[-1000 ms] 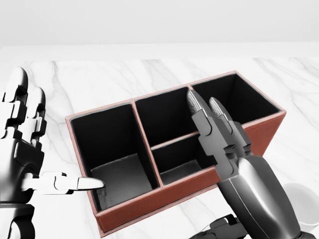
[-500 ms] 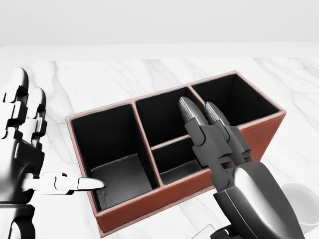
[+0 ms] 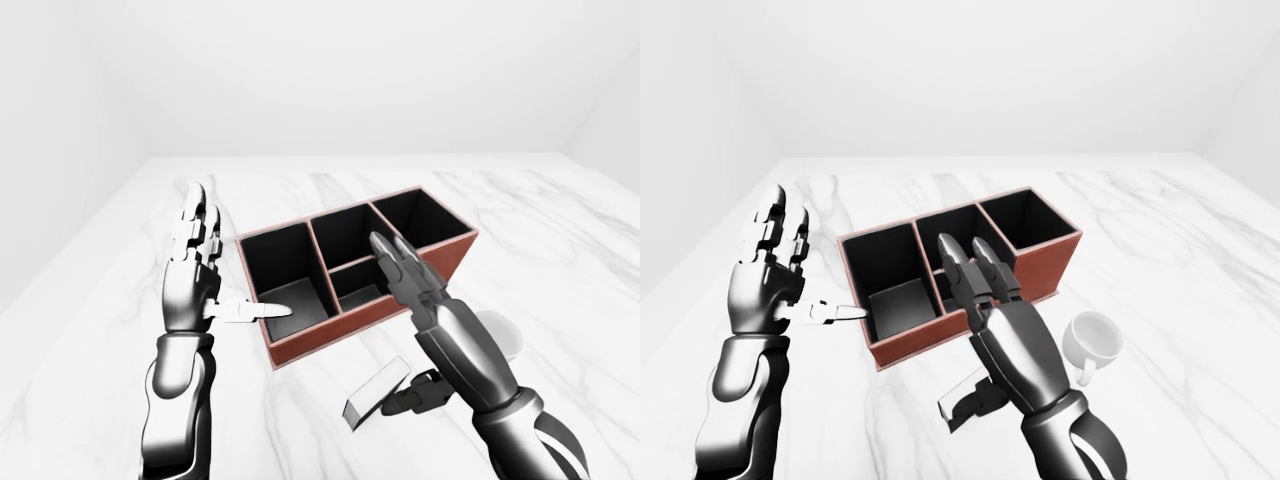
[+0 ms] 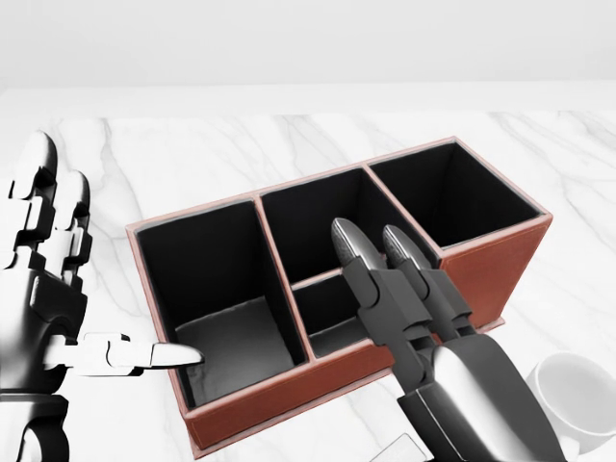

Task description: Pick up the book and place it in the front compartment of the caddy.

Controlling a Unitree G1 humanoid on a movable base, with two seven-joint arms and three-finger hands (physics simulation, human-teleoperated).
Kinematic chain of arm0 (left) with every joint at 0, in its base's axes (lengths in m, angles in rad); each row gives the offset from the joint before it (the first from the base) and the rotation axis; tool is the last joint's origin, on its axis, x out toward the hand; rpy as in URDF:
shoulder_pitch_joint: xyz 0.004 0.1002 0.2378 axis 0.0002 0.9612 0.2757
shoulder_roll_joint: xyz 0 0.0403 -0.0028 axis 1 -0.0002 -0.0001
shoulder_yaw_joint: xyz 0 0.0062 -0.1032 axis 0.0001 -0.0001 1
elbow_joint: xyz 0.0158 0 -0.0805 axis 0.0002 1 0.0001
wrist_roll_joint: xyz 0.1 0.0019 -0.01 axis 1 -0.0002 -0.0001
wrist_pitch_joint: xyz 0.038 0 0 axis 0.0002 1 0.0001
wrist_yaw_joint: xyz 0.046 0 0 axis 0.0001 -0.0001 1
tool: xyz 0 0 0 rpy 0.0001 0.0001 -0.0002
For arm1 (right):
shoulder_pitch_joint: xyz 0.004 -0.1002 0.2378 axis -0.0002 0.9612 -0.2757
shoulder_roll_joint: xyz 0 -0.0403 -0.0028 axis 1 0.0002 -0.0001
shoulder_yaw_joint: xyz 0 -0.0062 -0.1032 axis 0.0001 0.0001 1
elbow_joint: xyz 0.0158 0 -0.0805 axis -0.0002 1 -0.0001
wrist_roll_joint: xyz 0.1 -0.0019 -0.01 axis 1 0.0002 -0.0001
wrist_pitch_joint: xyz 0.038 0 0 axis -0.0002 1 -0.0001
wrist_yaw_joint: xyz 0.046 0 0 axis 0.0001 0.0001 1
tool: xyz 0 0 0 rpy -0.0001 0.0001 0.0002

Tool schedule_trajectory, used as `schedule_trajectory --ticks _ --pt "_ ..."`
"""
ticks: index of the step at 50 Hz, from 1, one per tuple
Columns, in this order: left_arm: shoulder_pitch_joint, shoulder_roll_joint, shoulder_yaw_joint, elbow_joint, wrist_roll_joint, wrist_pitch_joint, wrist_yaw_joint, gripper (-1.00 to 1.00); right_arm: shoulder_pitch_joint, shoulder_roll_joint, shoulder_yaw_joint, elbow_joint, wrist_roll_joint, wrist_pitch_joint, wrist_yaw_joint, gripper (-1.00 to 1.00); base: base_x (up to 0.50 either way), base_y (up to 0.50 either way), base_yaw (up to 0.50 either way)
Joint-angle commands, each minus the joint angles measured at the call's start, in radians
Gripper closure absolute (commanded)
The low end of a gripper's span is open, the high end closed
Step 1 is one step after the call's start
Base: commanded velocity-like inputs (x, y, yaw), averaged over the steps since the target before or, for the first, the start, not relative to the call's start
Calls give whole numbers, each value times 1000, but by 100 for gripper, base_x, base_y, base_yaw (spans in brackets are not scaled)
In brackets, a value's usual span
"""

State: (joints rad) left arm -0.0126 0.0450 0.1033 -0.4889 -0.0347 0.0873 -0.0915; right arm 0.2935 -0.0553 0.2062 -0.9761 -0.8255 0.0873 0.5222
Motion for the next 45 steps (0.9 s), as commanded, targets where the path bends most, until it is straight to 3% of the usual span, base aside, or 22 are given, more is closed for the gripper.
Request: schedule_trajectory --ticks 1,38,45 --pt "-1 0 0 2 1 0 0 -100 44 -15 10 21 -8 0 -19 -100 0 0 0" --pt "4 -1 -2 7 4 0 -1 -100 117 -45 24 137 -40 0 -118 -100 0 0 0" --pt "5 -1 -2 9 4 0 -1 -100 125 -47 28 161 -42 -12 -137 -100 0 0 0"
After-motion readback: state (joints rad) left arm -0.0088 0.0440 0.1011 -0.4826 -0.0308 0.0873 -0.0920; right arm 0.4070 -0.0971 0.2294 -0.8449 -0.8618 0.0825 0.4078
